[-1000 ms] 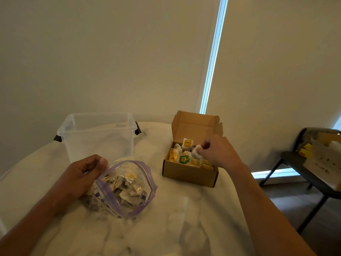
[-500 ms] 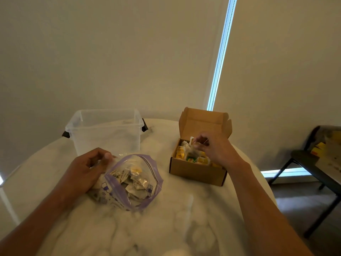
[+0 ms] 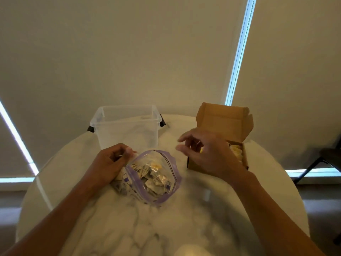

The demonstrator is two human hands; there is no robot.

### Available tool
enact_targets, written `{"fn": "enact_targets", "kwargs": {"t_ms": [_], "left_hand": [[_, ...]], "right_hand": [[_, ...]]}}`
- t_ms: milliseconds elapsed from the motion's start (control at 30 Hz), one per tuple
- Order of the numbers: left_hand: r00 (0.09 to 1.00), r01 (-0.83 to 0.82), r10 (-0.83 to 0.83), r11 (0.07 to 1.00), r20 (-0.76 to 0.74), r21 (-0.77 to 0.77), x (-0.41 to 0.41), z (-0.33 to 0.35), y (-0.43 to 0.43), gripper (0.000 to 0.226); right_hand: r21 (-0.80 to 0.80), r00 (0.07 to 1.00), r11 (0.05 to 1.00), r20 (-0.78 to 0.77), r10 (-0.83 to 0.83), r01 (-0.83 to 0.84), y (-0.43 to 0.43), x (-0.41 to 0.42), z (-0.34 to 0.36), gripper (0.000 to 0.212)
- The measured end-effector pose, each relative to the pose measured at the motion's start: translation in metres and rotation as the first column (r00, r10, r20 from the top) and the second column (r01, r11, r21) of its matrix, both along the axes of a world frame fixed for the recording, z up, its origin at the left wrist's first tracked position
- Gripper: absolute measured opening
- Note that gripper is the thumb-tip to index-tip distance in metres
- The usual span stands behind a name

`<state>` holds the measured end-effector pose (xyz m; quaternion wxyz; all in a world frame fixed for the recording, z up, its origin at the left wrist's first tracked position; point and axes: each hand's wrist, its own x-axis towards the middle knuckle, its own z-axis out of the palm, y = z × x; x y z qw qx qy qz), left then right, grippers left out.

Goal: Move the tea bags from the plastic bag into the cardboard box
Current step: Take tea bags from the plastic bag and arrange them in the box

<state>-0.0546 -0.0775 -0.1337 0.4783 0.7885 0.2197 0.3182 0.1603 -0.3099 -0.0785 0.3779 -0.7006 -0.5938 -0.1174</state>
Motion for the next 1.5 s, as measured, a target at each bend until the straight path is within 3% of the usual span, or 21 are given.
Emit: {"fn": "enact_targets", "kwargs": {"t_ms": [100, 167, 333, 433, 533, 633, 733, 833, 933, 1067, 1233, 1400, 1500], "left_hand": [[0.999, 0.012, -0.011, 0.999, 0.037, -0.029, -0.001, 0.001, -0.003, 0.025], [0.999, 0.007, -0.006, 1.0, 0.035, -0.013, -0.002, 0.001, -0.005, 0.027], [0.999, 0.033, -0.033, 0.999, 0.012, 0.008, -0.002, 0.002, -0.006, 0.031], [0.999, 0.043, -0.043, 0.999, 0.002, 0.026, -0.001, 0.001, -0.005, 0.031], [0.999, 0.045, -0.045, 0.999, -0.011, 0.018, -0.002, 0.0, -0.004, 0.03], [0.999, 0.046, -0.046, 0.999, -0.02, 0.023, -0.002, 0.0, -0.002, 0.026], [0.999, 0.042, -0.041, 0.998, -0.022, 0.044, -0.002, -0.001, 0.001, 0.029], [0.999, 0.043, -0.041, 0.997, -0.027, 0.061, -0.001, -0.002, 0.003, 0.031], [0.999, 0.046, -0.043, 0.996, -0.031, 0.074, 0.0, -0.004, 0.004, 0.031], [0.999, 0.037, -0.036, 0.996, -0.019, 0.086, 0.0, -0.005, 0.004, 0.028], [1.0, 0.022, -0.021, 0.998, -0.023, 0.066, -0.001, -0.006, 0.004, 0.035], [0.999, 0.026, -0.023, 0.997, -0.035, 0.071, -0.001, -0.006, 0.004, 0.037], [0.999, 0.021, -0.018, 0.997, -0.041, 0.072, 0.0, -0.005, 0.004, 0.036]], "right_hand": [[-0.238, 0.959, 0.933, 0.019, 0.281, -0.269, 0.011, -0.044, 0.0, 0.016], [-0.328, 0.934, 0.891, 0.059, 0.352, -0.315, 0.018, -0.062, -0.006, 0.018], [-0.451, 0.952, 0.89, 0.238, 0.192, -0.067, 0.033, -0.081, -0.028, 0.025], [-0.453, 0.952, 0.891, 0.257, 0.168, -0.035, 0.033, -0.08, -0.031, 0.024], [-0.402, 0.983, 0.911, 0.108, 0.146, -0.091, 0.027, -0.075, -0.025, 0.015], [-0.279, 0.953, 0.942, -0.283, 0.105, -0.187, 0.016, -0.064, -0.014, 0.01], [-0.204, 0.766, 0.933, -0.634, 0.105, -0.296, 0.003, -0.053, 0.0, 0.011], [-0.109, 0.583, 0.935, -0.804, 0.117, -0.337, -0.005, -0.044, 0.006, 0.018], [-0.062, 0.469, 0.946, -0.878, 0.1, -0.318, -0.006, -0.04, 0.005, 0.024], [-0.016, 0.408, 0.951, -0.906, 0.117, -0.309, -0.004, -0.04, 0.006, 0.024], [0.037, 0.415, 0.961, -0.897, 0.154, -0.275, -0.003, -0.038, 0.003, 0.017], [0.036, 0.499, 0.968, -0.852, 0.159, -0.247, -0.001, -0.038, -0.002, 0.011], [0.062, 0.472, 0.969, -0.865, 0.172, -0.239, -0.002, -0.038, 0.0, 0.017]]}}
